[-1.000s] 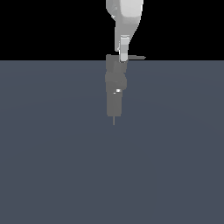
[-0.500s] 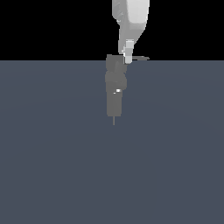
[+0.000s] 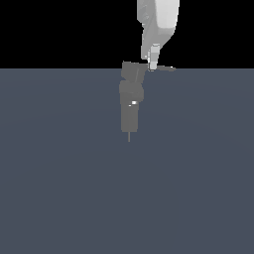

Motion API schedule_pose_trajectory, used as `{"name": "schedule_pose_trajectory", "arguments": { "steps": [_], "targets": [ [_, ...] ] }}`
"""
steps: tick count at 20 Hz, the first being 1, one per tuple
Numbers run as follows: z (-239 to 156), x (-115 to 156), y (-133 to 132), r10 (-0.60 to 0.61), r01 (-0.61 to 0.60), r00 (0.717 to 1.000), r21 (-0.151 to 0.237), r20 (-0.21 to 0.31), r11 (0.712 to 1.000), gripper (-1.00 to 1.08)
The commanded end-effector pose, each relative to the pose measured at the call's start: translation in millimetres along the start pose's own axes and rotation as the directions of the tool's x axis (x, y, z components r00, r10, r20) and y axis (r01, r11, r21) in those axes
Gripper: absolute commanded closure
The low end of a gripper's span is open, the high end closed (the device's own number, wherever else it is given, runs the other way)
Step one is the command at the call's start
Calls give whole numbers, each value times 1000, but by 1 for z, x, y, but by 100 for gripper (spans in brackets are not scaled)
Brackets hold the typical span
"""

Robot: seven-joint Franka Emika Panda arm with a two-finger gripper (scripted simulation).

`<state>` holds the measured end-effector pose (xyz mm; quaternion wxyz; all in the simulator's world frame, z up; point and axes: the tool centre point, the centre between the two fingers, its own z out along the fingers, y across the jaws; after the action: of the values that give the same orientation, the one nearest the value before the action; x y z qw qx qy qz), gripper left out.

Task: Turn on the faucet by rotating a designated handle.

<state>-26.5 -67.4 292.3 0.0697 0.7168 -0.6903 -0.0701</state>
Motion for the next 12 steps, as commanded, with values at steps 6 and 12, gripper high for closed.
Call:
{"name": "schedule_pose_trajectory", "arguments": {
  "steps": [6, 12],
  "targets": [
    [3, 38, -12, 34, -34, 999, -2, 1, 999, 108],
    [2, 55, -23, 39, -39, 999, -1, 1, 999, 108]
  ]
}}
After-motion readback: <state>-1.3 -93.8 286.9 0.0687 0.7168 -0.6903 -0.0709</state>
